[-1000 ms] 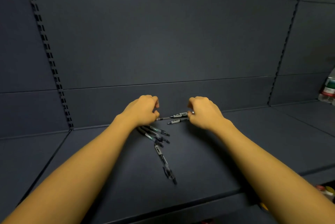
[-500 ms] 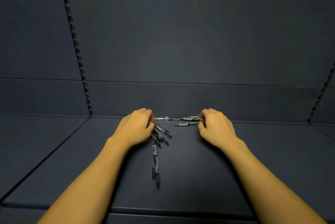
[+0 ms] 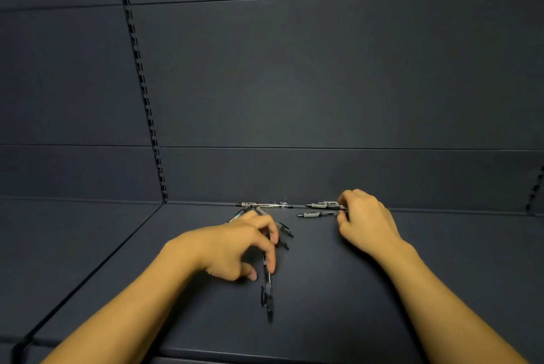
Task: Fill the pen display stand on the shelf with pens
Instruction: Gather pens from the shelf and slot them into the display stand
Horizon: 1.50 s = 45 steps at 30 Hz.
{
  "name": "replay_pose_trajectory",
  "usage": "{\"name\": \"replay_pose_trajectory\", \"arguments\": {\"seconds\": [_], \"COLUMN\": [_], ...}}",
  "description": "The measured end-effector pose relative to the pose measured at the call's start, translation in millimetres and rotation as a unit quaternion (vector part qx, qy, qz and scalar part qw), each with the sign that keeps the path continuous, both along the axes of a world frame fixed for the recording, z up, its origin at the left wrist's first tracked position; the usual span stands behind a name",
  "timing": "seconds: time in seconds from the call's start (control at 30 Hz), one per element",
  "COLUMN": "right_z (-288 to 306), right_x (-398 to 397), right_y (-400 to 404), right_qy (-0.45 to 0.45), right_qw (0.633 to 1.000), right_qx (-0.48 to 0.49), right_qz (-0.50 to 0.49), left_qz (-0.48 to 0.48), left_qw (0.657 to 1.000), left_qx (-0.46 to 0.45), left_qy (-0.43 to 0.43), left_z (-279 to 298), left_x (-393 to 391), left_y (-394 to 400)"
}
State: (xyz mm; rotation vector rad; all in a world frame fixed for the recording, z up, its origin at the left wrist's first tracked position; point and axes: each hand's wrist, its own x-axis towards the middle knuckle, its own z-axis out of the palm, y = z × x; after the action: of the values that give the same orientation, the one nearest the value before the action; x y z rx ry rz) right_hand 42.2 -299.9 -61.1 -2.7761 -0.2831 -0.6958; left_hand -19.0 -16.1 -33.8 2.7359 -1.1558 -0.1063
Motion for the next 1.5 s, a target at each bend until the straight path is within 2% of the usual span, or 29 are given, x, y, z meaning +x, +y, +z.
{"name": "replay_pose_trajectory", "arguments": {"seconds": [0.27, 0.47, 0.6, 0.77, 0.87, 1.03, 1.2, 1.33, 1.43, 1.5], "right_z": [-1.2, -2.1, -2.3, 1.1, 2.8, 3.1, 5.0, 6.0, 6.7, 7.0], "right_x": [-1.7, -1.9, -2.9, -4.1, -4.3, -3.1, -2.7, -1.4, 0.4, 1.0], "right_y": [1.8, 2.1, 4.2, 12.2, 14.8, 12.0, 9.5, 10.6, 13.3, 14.9], "right_qy": [-0.005, -0.007, -0.006, -0.001, 0.003, -0.003, -0.012, -0.015, -0.021, -0.024], "right_qw": [1.0, 1.0, 1.0, 1.0, 0.999, 0.999, 0.999, 0.999, 0.999, 0.999], "right_qx": [0.001, 0.0, -0.004, -0.026, -0.035, -0.041, -0.04, -0.039, -0.04, -0.042], "right_qz": [-0.004, -0.003, 0.001, 0.013, 0.015, 0.016, 0.011, 0.012, 0.014, 0.015], "left_qz": [-0.04, 0.071, 0.101, 0.099, 0.108, 0.097, 0.146, 0.158, 0.146, 0.163], "left_qw": [0.998, 0.995, 0.991, 0.991, 0.987, 0.984, 0.97, 0.977, 0.985, 0.982], "left_qx": [0.014, -0.034, -0.067, 0.052, 0.109, 0.148, 0.195, 0.143, 0.061, 0.036], "left_qy": [-0.05, -0.054, -0.047, -0.071, -0.042, -0.025, 0.015, 0.001, -0.066, -0.088], "left_z": [-4.7, -0.1, 4.4, 4.3, 3.6, 0.9, 0.9, -4.8, 7.8, 18.5], "left_x": [1.5, 3.5, 22.8, 66.5, 86.3, 99.9, 108.2, 107.6, 104.6, 103.3], "left_y": [1.0, 12.7, 14.8, 9.5, -0.5, -17.1, -18.5, -12.9, -7.3, 0.2]}}
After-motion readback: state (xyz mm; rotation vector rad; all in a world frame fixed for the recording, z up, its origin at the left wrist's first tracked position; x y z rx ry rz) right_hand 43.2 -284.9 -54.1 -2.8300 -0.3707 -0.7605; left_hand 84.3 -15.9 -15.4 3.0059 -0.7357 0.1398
